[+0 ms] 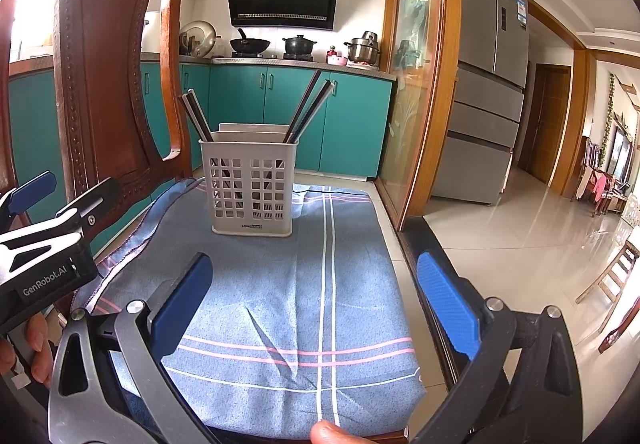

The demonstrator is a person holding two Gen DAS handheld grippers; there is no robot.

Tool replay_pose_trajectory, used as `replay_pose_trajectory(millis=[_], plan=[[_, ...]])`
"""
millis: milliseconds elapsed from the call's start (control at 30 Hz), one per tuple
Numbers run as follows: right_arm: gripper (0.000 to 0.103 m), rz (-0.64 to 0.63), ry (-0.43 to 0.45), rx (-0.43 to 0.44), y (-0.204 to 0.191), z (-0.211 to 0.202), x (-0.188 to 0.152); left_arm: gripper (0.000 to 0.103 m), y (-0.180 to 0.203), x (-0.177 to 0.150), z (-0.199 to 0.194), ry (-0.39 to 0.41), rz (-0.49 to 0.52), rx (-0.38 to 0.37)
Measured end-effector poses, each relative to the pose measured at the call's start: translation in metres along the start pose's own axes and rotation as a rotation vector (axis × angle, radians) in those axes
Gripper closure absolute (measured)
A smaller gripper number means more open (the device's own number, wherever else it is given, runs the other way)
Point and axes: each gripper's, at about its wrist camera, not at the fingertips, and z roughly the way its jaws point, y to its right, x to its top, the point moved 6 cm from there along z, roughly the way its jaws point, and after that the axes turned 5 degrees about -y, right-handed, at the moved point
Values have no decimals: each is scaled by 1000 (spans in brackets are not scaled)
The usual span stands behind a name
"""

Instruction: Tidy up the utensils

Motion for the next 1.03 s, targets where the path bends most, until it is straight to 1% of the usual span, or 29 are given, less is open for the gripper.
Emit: replay_pose_trajectory(millis=[500, 667, 767, 933, 1000, 1033], plan=[[3, -4, -6, 7, 1, 1, -2, 4, 1, 0, 0, 5, 6, 14], [3, -4, -7, 11, 2, 0, -3, 4, -3, 1, -2, 27, -11, 27], [3, -4, -8, 11, 1, 0, -3, 4, -5, -1, 2, -3, -23, 8], [3, -7, -6, 9, 1, 0, -3, 4, -5, -3, 7, -31, -20, 5], [3, -7, -10, 7, 1, 3, -4, 4, -4, -6, 11, -59, -15, 22], [3, -7, -18, 5, 2, 5, -5, 4, -5, -11, 19, -97, -2, 53]])
